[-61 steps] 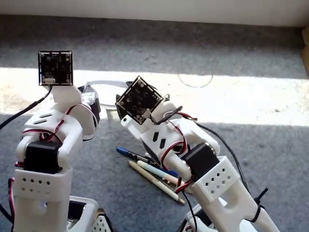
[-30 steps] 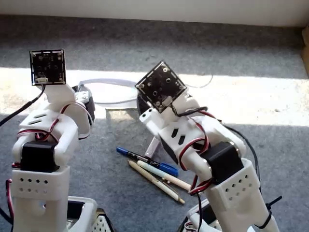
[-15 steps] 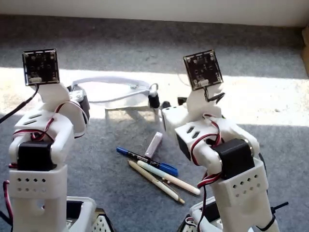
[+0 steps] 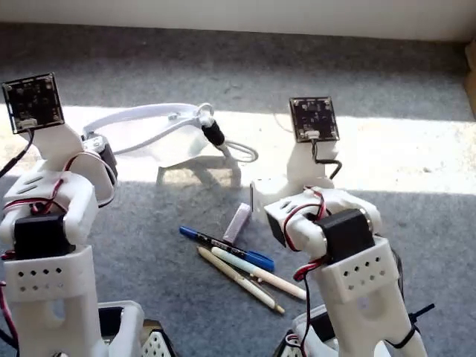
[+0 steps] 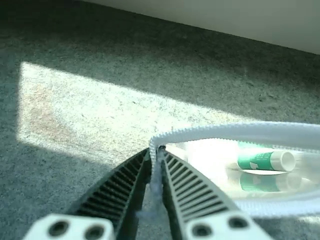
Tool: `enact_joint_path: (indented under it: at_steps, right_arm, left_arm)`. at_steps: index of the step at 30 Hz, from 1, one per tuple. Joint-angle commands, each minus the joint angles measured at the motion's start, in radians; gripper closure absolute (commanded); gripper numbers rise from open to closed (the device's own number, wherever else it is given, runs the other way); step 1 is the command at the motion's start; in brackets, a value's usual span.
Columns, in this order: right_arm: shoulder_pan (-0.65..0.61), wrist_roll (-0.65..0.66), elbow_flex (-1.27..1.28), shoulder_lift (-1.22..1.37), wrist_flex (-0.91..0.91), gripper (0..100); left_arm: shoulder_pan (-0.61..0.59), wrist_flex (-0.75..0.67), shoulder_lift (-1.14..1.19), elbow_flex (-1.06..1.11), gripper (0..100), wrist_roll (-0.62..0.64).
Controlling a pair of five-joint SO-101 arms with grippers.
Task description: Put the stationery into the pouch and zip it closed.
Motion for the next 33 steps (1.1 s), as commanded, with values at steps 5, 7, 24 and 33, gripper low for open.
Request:
enact_joint_path:
  at_steps: [5,7,24,33]
  right_arm:
    - [0.008,-0.011,0.133,-0.01,-0.173,88.5]
    - [0.007,-0.028,0.151,-0.01,-0.202,88.5]
    - [-0.122,-0.222,0.191,-0.007,-0.226,79.6]
    - [-0.15,-0.222,0.314,-0.005,-0.357,79.3]
  left_arm:
    - [-0.021,-0.002,0.033,-0.01,99,-0.008]
    - [-0.021,-0.002,0.033,-0.01,99,-0.008]
    - [-0.021,-0.002,0.033,-0.002,99,-0.008]
    - [-0.021,-0.002,0.033,-0.002,99,-0.008]
